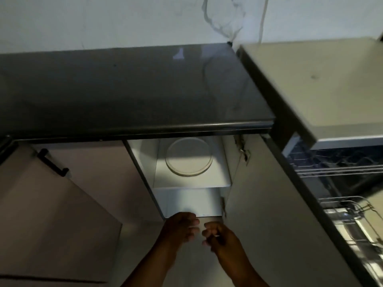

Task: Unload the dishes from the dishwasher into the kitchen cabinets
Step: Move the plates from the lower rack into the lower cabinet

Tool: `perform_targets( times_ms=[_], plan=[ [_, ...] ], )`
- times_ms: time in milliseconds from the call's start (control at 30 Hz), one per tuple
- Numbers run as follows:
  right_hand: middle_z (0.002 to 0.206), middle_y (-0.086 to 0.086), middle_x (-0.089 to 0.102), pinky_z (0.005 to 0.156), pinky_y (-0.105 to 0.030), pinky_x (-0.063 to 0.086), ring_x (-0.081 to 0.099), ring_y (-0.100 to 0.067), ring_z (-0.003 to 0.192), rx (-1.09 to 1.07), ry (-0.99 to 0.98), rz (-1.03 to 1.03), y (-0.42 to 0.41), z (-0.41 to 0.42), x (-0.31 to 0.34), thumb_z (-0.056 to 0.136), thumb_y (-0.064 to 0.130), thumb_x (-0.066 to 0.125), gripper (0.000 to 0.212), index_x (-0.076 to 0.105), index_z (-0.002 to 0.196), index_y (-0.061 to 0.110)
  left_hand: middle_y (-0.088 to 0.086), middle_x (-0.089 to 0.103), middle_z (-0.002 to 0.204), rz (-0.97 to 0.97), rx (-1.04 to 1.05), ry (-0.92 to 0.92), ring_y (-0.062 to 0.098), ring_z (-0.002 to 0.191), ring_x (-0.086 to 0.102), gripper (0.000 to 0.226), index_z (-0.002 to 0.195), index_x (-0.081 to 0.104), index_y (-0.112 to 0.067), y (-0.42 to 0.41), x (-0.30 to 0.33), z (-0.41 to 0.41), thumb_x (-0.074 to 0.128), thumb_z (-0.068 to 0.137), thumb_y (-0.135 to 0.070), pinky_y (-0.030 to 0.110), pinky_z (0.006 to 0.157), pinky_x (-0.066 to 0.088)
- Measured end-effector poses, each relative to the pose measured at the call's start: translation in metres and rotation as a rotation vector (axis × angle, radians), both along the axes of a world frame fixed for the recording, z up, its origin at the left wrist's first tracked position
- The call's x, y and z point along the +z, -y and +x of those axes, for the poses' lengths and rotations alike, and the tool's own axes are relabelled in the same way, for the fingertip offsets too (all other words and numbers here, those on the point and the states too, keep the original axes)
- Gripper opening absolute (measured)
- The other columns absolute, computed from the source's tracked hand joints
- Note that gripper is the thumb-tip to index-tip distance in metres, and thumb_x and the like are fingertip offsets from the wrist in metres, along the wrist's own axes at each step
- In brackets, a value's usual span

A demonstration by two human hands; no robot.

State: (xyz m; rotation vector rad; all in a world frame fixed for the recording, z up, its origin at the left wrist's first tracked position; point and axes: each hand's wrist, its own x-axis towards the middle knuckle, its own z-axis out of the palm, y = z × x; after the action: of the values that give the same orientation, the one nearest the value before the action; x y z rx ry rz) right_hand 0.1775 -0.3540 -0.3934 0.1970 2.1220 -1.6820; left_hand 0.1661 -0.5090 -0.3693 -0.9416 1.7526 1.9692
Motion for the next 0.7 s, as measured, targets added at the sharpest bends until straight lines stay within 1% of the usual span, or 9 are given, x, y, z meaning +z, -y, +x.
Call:
perform_targets(
  times_ms=[133,200,233,300,333,433,533,633,700],
  plan=[
    [0.081,0.000,0.074,0.070,-0.024,0.052,0.071,-0.014,0.070,0.082,0.038,0.030,-0.036,0.053,0.018,0.087,0.010,0.057,0.019,0.067,0.089,0.027,0.006,0.072,0.081,-0.044,-0.040,0.117,0.021,0.070,0.067,0.013,0.095,0.065,-0.008,-0.033,0.025,0.036,0.055,0.095,-0.015,0.027,0.061,0.052],
    [0.078,-0.001,0.072,0.073,-0.029,0.056,0.069,-0.012,0.066,0.102,0.066,0.043,-0.056,0.075,0.023,0.086,0.009,0.058,0.017,0.069,0.086,0.023,0.007,0.071,0.080,-0.066,-0.068,0.153,0.022,0.069,0.067,0.013,0.093,0.064,-0.007,-0.047,0.031,0.057,0.053,0.095,-0.012,0.027,0.063,0.053],
    [0.076,-0.001,0.070,0.072,-0.027,0.056,0.068,-0.008,0.062,0.120,0.080,0.064,-0.071,0.087,0.026,0.087,0.008,0.058,0.017,0.068,0.084,0.021,0.007,0.071,0.080,-0.071,-0.081,0.174,0.023,0.069,0.067,0.013,0.091,0.064,-0.007,-0.058,0.034,0.069,0.053,0.095,-0.012,0.028,0.064,0.052],
    [0.076,-0.003,0.066,0.065,-0.015,0.052,0.062,-0.002,0.055,0.175,0.113,0.081,-0.103,0.111,0.026,0.087,0.002,0.056,0.020,0.065,0.081,0.018,0.009,0.070,0.081,-0.080,-0.099,0.219,0.024,0.070,0.065,0.014,0.090,0.063,-0.006,-0.082,0.038,0.095,0.051,0.096,-0.011,0.028,0.064,0.051],
    [0.077,-0.005,0.065,0.064,-0.014,0.051,0.061,-0.002,0.055,0.199,0.123,0.091,-0.123,0.123,0.026,0.086,-0.001,0.055,0.022,0.065,0.080,0.018,0.010,0.070,0.082,-0.090,-0.108,0.235,0.025,0.070,0.065,0.015,0.090,0.063,-0.006,-0.098,0.040,0.110,0.050,0.096,-0.010,0.028,0.064,0.050],
    [0.075,-0.007,0.064,0.063,-0.021,0.051,0.062,-0.011,0.061,0.172,0.112,0.079,-0.185,0.160,0.021,0.082,-0.004,0.052,0.027,0.069,0.078,0.017,0.012,0.068,0.084,-0.130,-0.107,0.249,0.026,0.070,0.063,0.019,0.087,0.063,-0.006,-0.148,0.040,0.149,0.046,0.096,-0.005,0.029,0.064,0.049],
    [0.072,0.000,0.067,0.057,-0.018,0.049,0.061,-0.004,0.056,0.144,0.037,0.193,-0.253,0.192,0.031,0.083,-0.012,0.047,0.034,0.067,0.085,0.016,0.011,0.064,0.077,-0.131,-0.082,0.300,0.024,0.065,0.060,0.022,0.081,0.060,-0.005,-0.208,0.046,0.181,0.045,0.098,-0.009,0.030,0.060,0.048],
    [0.075,-0.007,0.071,0.063,-0.032,0.054,0.067,-0.021,0.065,0.057,-0.006,0.238,-0.313,0.203,0.041,0.084,-0.010,0.050,0.036,0.067,0.082,0.021,0.010,0.066,0.082,-0.076,-0.143,0.310,0.022,0.066,0.062,0.018,0.093,0.060,-0.004,-0.270,0.054,0.200,0.044,0.098,-0.010,0.030,0.058,0.051],
    [0.077,-0.006,0.071,0.068,-0.034,0.056,0.069,-0.021,0.069,0.010,-0.002,0.289,-0.347,0.202,0.043,0.086,-0.007,0.052,0.028,0.067,0.081,0.016,0.011,0.068,0.087,-0.036,-0.199,0.276,0.021,0.066,0.063,0.019,0.097,0.062,-0.005,-0.305,0.056,0.203,0.044,0.098,-0.011,0.028,0.059,0.051]
  ],
)
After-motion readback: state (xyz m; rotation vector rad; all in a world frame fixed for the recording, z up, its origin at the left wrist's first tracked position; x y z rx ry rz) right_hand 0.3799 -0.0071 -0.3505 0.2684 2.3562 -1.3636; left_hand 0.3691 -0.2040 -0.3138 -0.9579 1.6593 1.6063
